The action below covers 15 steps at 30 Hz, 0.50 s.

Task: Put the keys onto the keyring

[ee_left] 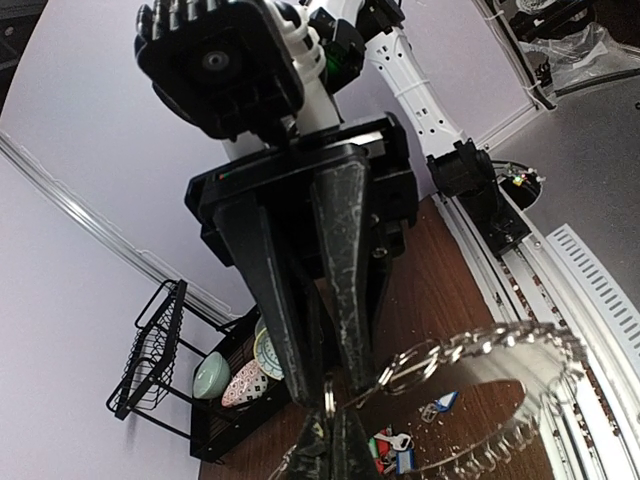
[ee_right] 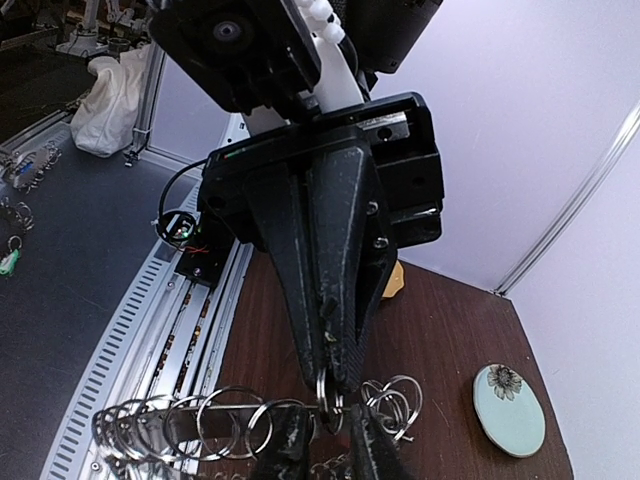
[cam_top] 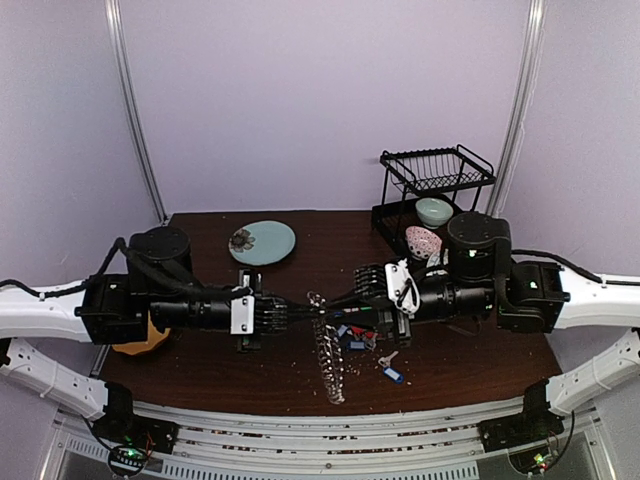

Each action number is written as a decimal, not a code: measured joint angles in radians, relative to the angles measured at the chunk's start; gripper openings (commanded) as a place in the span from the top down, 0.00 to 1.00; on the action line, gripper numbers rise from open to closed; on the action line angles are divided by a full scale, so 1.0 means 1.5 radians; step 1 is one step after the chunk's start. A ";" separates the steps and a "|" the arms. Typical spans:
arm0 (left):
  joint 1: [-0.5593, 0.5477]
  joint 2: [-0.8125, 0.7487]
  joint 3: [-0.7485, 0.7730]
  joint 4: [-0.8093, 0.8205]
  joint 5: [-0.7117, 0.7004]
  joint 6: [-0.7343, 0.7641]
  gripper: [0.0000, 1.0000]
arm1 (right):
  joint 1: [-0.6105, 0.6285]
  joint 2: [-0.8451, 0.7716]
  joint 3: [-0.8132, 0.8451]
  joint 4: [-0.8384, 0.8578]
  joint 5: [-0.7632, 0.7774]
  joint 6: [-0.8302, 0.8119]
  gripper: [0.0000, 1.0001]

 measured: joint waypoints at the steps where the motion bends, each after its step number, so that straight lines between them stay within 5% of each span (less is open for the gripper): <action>1: 0.000 0.001 0.000 0.000 -0.001 0.000 1.00 | 0.000 0.003 0.000 0.000 0.000 0.000 0.88; 9: 0.000 0.006 0.004 -0.024 -0.005 -0.011 1.00 | -0.001 0.017 0.003 -0.001 0.002 -0.005 1.00; 12: 0.000 0.005 0.008 -0.027 -0.009 -0.026 0.79 | -0.001 0.016 0.001 0.007 0.003 0.000 1.00; 15: 0.000 0.001 -0.002 0.014 -0.012 -0.044 0.78 | -0.004 0.004 -0.036 0.071 -0.012 0.029 1.00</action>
